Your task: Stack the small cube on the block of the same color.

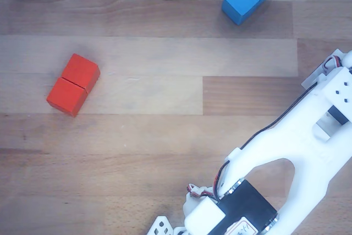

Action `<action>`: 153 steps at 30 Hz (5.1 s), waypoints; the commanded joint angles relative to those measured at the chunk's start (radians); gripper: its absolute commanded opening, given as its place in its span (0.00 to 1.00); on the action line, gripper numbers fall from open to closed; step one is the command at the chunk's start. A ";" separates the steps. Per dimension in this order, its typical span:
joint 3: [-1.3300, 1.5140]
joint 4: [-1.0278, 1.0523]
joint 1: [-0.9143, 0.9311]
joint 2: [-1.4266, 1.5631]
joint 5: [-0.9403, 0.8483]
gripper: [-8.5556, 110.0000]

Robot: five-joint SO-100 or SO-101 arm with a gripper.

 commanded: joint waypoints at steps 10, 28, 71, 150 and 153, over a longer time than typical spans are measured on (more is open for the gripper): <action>-0.005 -0.014 0.031 0.011 -0.009 0.09; -0.005 -0.012 0.048 0.011 -0.087 0.25; -0.008 -0.034 -0.492 0.091 -0.038 0.25; 1.109 -0.023 -0.747 1.746 0.348 0.07; 1.104 -0.023 -0.747 1.738 0.347 0.07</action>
